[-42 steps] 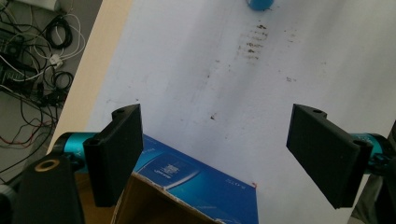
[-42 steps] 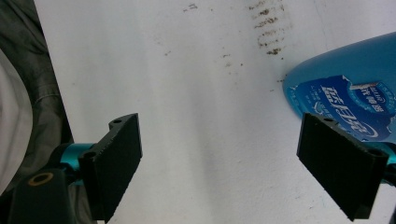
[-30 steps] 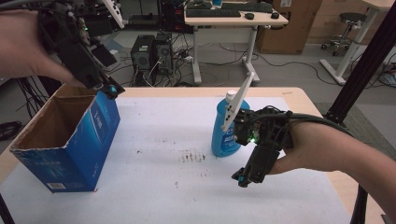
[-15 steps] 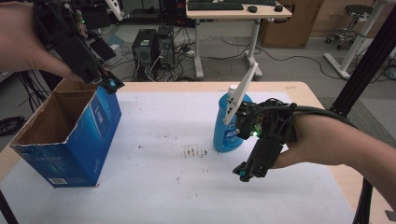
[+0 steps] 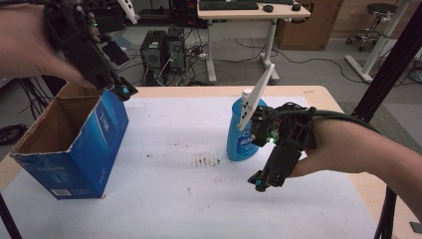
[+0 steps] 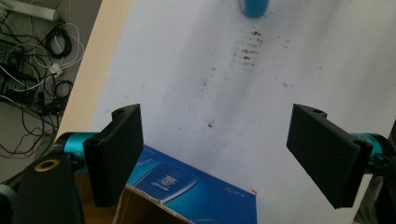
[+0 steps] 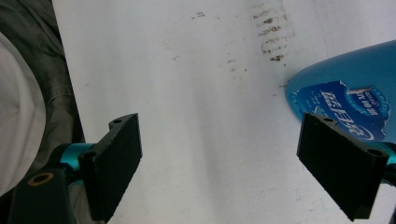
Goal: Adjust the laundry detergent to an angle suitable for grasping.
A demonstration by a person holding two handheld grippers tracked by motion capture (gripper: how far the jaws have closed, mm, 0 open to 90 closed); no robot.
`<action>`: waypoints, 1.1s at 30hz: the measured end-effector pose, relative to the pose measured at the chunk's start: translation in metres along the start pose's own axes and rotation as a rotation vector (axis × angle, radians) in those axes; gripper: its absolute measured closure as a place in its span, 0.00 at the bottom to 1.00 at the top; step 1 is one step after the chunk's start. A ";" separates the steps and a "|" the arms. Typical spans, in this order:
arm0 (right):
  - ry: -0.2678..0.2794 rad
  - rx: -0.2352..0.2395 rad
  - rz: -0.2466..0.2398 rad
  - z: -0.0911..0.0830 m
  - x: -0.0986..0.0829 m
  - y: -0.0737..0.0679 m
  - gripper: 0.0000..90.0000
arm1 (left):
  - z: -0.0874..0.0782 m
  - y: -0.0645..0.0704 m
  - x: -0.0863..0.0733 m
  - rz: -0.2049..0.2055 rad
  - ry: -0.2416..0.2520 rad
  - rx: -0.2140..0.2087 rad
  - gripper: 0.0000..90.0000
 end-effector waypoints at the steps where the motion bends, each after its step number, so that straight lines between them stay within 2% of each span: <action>1: -0.003 0.002 0.001 0.000 0.000 0.000 0.15 | 0.000 0.000 0.000 0.003 0.000 -0.001 0.21; 9: 0.001 -0.002 -0.003 -0.001 0.000 0.000 0.15 | 0.003 0.001 0.002 0.007 0.006 -0.003 0.21; 15: 0.001 0.000 -0.003 -0.002 0.000 -0.002 0.15 | 0.010 0.003 0.006 0.019 0.051 -0.001 0.21; 20: 0.004 -0.001 -0.005 -0.003 -0.001 -0.002 0.15 | 0.023 0.005 0.014 0.028 0.092 -0.013 0.21; 33: -0.001 -0.004 -0.009 -0.006 -0.004 -0.004 0.15 | 0.058 0.013 0.032 0.039 0.151 -0.056 0.21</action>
Point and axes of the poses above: each handheld gripper's, and its own axes: z roughly forward along the jaws, x roughly out of its top, y roughly to its right, the point moved 2 cm from there along z, roughly forward along the jaws, and after that the axes turned 8 degrees about y, right-handed, at the moved point
